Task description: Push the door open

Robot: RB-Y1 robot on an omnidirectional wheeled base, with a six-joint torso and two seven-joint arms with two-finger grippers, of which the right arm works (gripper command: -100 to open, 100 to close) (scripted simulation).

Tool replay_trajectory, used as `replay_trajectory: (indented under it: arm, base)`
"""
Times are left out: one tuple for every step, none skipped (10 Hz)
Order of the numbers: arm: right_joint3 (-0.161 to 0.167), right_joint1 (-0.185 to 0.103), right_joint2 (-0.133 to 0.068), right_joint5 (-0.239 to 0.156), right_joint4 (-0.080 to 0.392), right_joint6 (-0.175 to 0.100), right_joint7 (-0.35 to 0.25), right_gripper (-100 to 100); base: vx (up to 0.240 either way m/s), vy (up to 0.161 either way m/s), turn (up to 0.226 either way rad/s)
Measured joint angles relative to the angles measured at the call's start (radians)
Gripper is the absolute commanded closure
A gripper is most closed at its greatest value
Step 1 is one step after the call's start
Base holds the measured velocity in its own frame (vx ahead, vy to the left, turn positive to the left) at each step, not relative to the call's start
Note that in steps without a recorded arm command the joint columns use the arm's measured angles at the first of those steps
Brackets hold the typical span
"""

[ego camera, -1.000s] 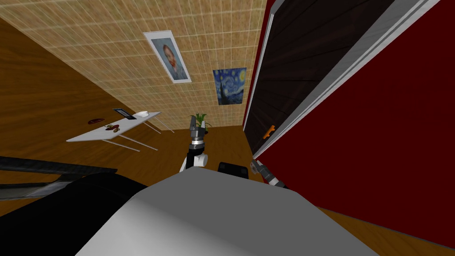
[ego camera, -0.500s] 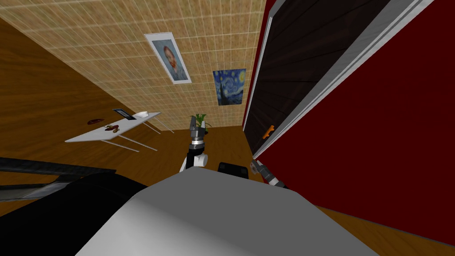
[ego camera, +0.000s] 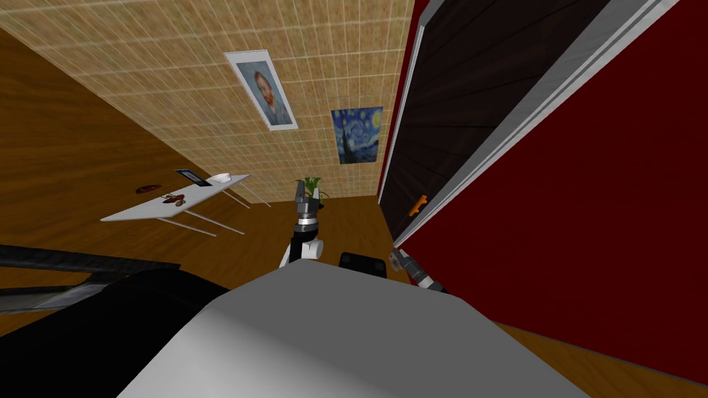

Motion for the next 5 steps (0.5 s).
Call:
replay_trajectory:
  arm:
    - [0.0, 0.0, 0.0, 0.0, 0.0, 0.0, 0.0, -100]
    - [0.0, 0.0, 0.0, 0.0, 0.0, 0.0, 0.0, -100]
    - [0.0, 0.0, 0.0, 0.0, 0.0, 0.0, 0.0, -100]
    - [0.0, 0.0, 0.0, 0.0, 0.0, 0.0, 0.0, -100]
    - [0.0, 0.0, 0.0, 0.0, 0.0, 0.0, 0.0, -100]
  base:
    - [0.005, 0.005, 0.017]
    - [-0.001, -0.008, -0.031]
    - [0.0, 0.0, 0.0]
    - [-0.003, -0.003, -0.011]
    - [0.044, 0.015, 0.021]
